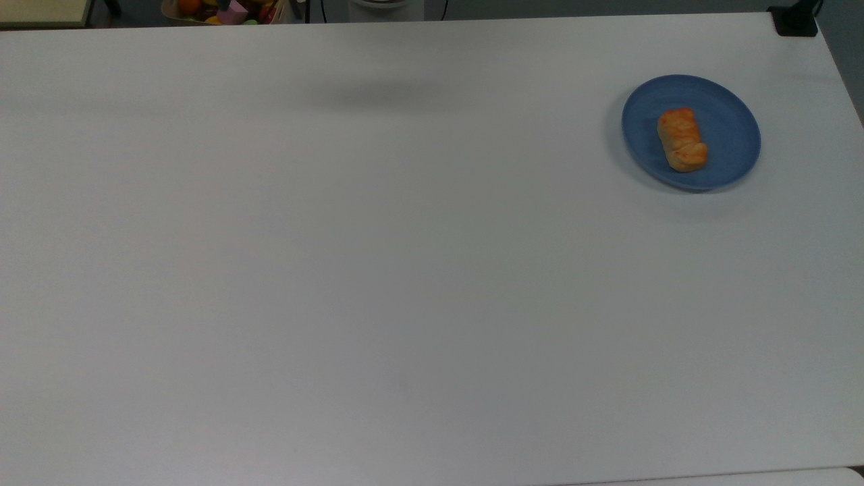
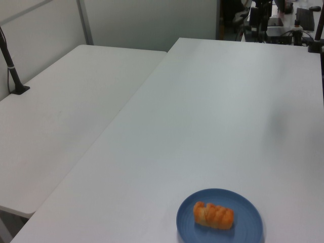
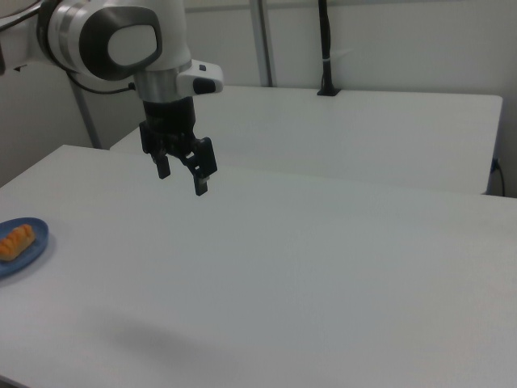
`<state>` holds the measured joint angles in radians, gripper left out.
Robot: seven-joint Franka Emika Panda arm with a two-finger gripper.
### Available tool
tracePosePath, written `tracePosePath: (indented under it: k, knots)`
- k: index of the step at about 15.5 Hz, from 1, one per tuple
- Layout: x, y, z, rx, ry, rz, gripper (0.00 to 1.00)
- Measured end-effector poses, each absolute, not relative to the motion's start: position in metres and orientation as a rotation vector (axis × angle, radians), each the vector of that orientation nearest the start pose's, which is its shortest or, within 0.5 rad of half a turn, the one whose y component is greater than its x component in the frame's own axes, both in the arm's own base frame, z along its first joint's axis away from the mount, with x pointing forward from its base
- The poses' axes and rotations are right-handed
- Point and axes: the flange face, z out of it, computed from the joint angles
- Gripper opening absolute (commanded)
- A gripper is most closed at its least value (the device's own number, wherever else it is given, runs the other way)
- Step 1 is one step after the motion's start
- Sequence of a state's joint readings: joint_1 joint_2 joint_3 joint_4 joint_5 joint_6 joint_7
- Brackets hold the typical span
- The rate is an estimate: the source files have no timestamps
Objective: Put the bread on the table
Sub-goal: 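Move the gripper over the orange bread roll on the blue plate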
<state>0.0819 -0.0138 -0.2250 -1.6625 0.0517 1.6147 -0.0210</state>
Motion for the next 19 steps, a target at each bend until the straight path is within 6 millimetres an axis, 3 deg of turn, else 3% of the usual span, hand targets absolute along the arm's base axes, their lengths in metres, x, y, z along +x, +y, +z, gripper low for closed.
tracePosePath:
  k: [6,9,12,14,19]
  knots:
    - [0.545,-0.071,0.595,-3.076,0.185,0.038,1.0]
    - [0.547,-0.054,0.597,-3.061,0.141,0.035,1.0]
    - [0.545,-0.004,0.606,-3.049,0.009,0.012,1.0]
    - [0.539,0.042,0.617,-3.043,-0.052,-0.008,1.0]
    - [0.509,0.162,0.641,-3.045,-0.008,-0.049,1.0]
